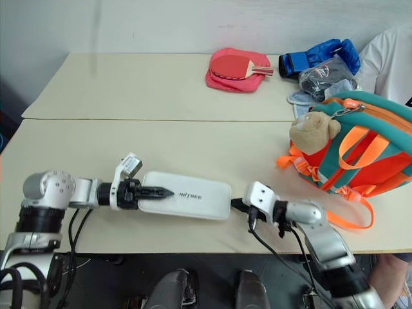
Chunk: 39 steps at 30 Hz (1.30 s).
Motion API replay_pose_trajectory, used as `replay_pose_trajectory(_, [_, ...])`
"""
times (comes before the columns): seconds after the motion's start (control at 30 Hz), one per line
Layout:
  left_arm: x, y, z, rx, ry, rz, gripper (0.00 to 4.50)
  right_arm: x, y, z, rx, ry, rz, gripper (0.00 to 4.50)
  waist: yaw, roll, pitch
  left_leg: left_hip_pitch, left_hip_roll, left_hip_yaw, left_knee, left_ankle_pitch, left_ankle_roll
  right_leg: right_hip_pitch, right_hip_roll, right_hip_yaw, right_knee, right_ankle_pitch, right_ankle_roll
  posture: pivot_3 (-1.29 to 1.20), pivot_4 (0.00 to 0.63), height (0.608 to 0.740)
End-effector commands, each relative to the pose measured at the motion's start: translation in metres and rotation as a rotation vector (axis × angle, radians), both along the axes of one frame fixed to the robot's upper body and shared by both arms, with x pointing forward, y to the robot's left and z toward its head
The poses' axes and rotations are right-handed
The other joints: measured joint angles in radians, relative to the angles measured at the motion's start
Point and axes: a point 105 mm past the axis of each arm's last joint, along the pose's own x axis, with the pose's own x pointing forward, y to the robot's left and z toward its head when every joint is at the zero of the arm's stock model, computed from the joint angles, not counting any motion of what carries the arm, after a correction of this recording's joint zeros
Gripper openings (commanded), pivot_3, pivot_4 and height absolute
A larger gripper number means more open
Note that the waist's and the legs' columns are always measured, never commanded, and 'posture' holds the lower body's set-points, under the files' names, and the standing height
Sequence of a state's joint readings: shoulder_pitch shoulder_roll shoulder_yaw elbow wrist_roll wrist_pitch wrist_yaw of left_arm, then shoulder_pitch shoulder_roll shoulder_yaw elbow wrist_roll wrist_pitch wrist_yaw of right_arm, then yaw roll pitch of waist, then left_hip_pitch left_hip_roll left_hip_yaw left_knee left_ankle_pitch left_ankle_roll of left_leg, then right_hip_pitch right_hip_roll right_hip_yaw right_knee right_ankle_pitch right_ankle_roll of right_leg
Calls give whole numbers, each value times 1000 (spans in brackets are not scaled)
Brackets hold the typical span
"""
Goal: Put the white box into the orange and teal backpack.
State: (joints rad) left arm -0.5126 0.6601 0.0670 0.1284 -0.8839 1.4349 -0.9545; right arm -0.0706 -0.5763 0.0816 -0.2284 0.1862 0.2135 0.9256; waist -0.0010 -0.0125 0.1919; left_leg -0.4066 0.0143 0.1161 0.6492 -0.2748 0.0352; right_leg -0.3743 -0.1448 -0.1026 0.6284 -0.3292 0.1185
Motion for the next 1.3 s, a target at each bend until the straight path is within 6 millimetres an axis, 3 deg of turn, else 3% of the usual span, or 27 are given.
replay_pose_trajectory(0.03, [-2,-2,34,-139,-405,-10,1206,-16,-33,27,119,-49,-154,0,4,0,0,0,0,0,0,0,0,0,-1,0,-1,0,0,0,150,740])
replay_pose_trajectory(0.27, [-6,-5,32,-113,-733,21,1205,-48,-87,51,211,-130,-429,2219,4,0,0,2,-1,0,-1,-3,-4,1,-3,0,-2,1,-1,0,150,740])
replay_pose_trajectory(0.4, [-5,-8,41,-131,-865,88,1205,-75,-161,62,175,-218,-733,3649,10,0,0,1,-1,1,-2,-3,-3,0,-2,-1,-3,1,-1,0,150,740])
replay_pose_trajectory(0.5, [-11,-10,42,-155,-856,62,1205,-83,-186,70,178,-248,-810,4474,15,-1,0,1,-1,2,-1,-3,3,1,-2,-2,-4,1,0,0,150,740])
replay_pose_trajectory(0.6, [-14,-13,42,-152,-868,6,1205,-83,-179,63,181,-152,-737,4474,10,0,0,2,-1,3,-1,-5,1,1,-2,-1,-3,1,0,0,150,740])
replay_pose_trajectory(0.67, [-13,-14,44,-157,-873,2,1205,-73,-177,71,226,-208,-726,4474,8,0,0,3,0,3,-1,-5,1,0,-2,0,-3,1,0,0,150,740])
replay_pose_trajectory(0.83, [-7,-13,47,-147,-885,13,1205,-30,-164,75,263,-244,-633,4474,-1,0,0,2,0,3,0,-2,4,0,-1,-1,-2,1,0,0,150,740])
replay_pose_trajectory(0.87, [-7,-13,48,-146,-887,14,1205,-20,-160,75,252,-251,-602,4305,-2,0,0,3,0,3,0,-2,4,1,-1,-1,-2,1,0,0,150,740])
replay_pose_trajectory(1.03, [-6,-6,56,-130,-909,58,1205,22,-147,79,266,-258,-493,2863,-2,0,1,2,0,4,0,-2,4,0,-1,-4,-2,1,0,0,150,740])
replay_pose_trajectory(1.13, [-2,1,63,-132,-906,130,1205,32,-136,83,298,-269,-431,1793,0,0,1,2,0,4,0,-1,5,0,-1,-4,-2,1,0,0,150,740])
replay_pose_trajectory(1.2, [8,9,66,-115,-883,221,1205,37,-119,86,319,-262,-356,1060,-1,0,1,2,0,3,1,-1,5,0,-1,-4,-2,1,0,0,150,740])
replay_pose_trajectory(1.3, [28,43,59,-82,-806,460,1205,37,-60,94,412,-204,-136,82,-7,0,1,2,0,3,1,-1,5,0,-1,-4,-1,1,0,0,150,740])
